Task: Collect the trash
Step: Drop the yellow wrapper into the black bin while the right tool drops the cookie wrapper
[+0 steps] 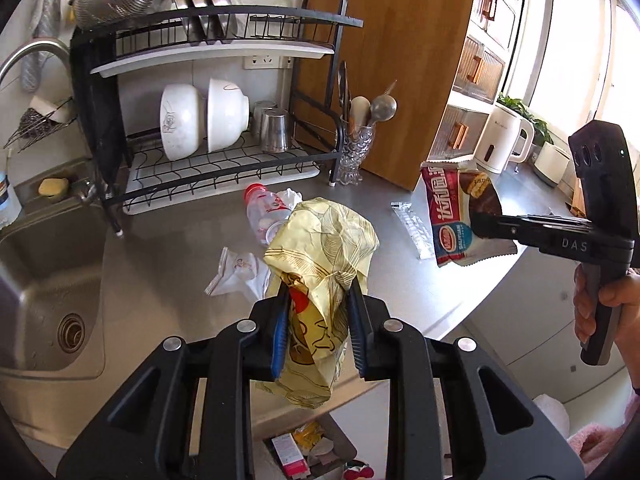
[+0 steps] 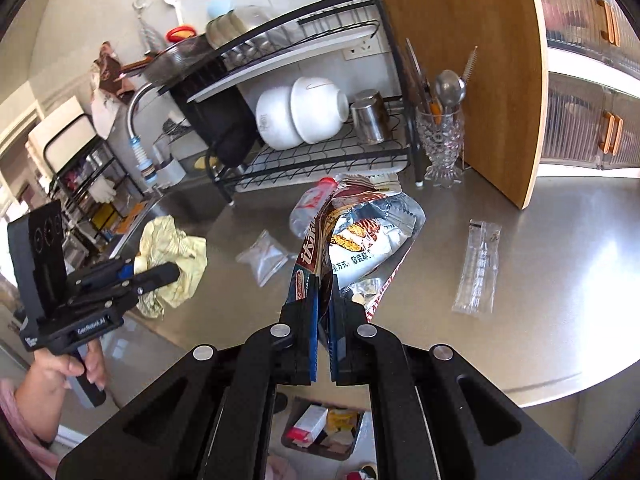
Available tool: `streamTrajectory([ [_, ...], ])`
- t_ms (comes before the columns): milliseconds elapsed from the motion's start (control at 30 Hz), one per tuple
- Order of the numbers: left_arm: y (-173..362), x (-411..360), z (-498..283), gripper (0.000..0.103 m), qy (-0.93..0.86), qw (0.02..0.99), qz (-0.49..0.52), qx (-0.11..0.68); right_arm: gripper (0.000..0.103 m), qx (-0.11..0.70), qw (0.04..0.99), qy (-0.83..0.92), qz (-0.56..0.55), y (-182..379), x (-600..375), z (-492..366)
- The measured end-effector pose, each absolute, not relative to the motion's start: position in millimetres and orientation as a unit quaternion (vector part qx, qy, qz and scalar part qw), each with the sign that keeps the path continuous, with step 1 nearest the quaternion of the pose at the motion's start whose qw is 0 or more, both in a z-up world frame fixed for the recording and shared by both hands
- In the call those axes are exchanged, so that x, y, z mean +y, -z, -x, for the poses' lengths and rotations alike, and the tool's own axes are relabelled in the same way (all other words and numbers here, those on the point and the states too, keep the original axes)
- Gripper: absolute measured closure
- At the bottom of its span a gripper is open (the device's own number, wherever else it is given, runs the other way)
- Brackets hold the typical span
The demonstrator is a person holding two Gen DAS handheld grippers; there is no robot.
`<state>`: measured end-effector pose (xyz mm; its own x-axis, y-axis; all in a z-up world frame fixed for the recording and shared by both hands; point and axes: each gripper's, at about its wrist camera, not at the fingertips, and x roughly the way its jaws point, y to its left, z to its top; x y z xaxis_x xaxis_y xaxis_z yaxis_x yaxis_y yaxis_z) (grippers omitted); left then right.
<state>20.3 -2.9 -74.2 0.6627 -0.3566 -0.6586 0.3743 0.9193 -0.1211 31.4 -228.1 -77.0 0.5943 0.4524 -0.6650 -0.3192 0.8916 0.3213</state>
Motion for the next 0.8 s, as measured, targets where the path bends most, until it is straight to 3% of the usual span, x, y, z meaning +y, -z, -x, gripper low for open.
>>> streamTrajectory([
  [233, 92.2, 28.2, 42.2, 0.079, 0.172, 0.906, 0.009, 0.387, 0.098, 0.427, 0.864, -0.262, -0.056, 99.0, -197.3, 28.2],
  [467, 142.9, 50.0, 87.9, 0.079, 0.149, 0.882, 0.036, 0.446, 0.098, 0.483, 0.817, -0.313, -0.046, 139.7, -167.6, 70.2],
  [800, 283.3, 54.5, 108.2, 0.079, 0.133, 0.813, 0.06, 0.564, 0.098, 0.607, 0.737, -0.296, 0.007, 287.6, -132.7, 87.3],
])
